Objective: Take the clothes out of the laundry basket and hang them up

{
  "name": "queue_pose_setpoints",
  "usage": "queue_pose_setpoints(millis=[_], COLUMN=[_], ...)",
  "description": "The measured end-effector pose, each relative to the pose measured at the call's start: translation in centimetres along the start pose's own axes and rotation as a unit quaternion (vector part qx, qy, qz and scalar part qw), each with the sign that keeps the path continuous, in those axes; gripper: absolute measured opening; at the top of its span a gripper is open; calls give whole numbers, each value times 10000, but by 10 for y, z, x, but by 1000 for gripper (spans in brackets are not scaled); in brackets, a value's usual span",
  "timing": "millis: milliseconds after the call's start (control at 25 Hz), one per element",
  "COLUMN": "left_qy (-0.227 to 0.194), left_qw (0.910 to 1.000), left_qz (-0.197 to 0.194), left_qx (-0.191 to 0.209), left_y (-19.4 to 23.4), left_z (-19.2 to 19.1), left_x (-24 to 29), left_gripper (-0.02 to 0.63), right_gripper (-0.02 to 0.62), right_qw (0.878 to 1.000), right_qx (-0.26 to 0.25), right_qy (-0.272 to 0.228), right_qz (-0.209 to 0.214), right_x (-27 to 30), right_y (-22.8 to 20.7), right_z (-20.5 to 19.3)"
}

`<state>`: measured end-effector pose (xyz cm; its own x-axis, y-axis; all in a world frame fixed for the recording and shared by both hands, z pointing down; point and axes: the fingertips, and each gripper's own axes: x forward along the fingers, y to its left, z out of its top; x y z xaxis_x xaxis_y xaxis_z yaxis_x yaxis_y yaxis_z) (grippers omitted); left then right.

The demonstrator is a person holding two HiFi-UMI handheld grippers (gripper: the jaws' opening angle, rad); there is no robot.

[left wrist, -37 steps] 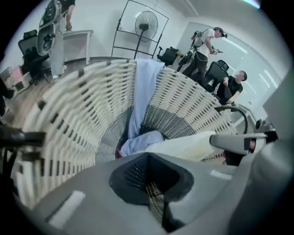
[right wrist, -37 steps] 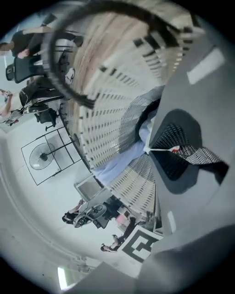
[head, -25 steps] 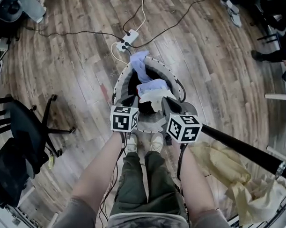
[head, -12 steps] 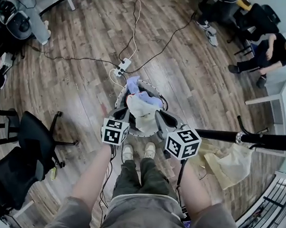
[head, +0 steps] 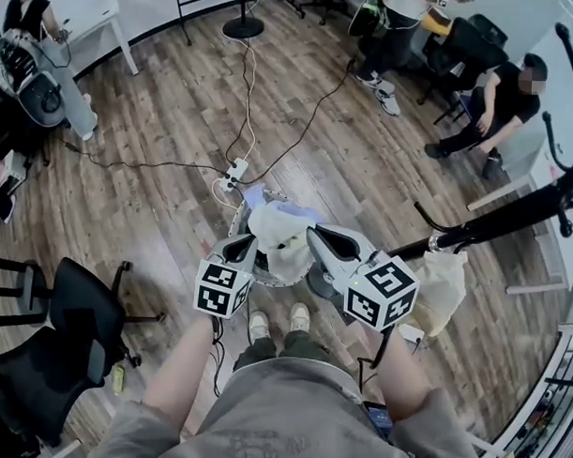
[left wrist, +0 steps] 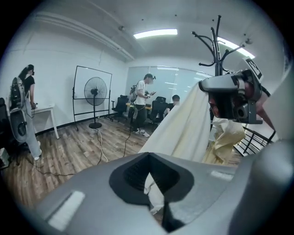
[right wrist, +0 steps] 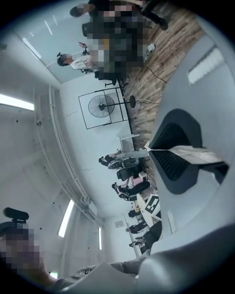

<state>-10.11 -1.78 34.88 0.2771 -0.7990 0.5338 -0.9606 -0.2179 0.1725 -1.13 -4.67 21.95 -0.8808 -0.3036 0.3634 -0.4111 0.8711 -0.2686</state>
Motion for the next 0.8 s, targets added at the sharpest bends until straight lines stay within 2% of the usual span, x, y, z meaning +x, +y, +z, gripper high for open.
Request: queue_pose_setpoints(millis=[240,480,800], left_qy=[-413,-530,-513], left_qw=[9987,9980,9966], left_qz=[-203,-234,-511], left_qx=[237,254,404], left_y=[-28,-36,-64], left_z=[38,41,49], left_x=[-41,-65,-58], left_gripper=[2,2,2], right_gripper=[37,37,37], right_qw=[9993,9981,9953], right_qx=[-299,-429,-357], right_qy=[-215,-436,-854], right_qz=[50,-4,-280], right_x=[-45,-76,-109], right_y=[33,48,32], right_z=[26,35,65])
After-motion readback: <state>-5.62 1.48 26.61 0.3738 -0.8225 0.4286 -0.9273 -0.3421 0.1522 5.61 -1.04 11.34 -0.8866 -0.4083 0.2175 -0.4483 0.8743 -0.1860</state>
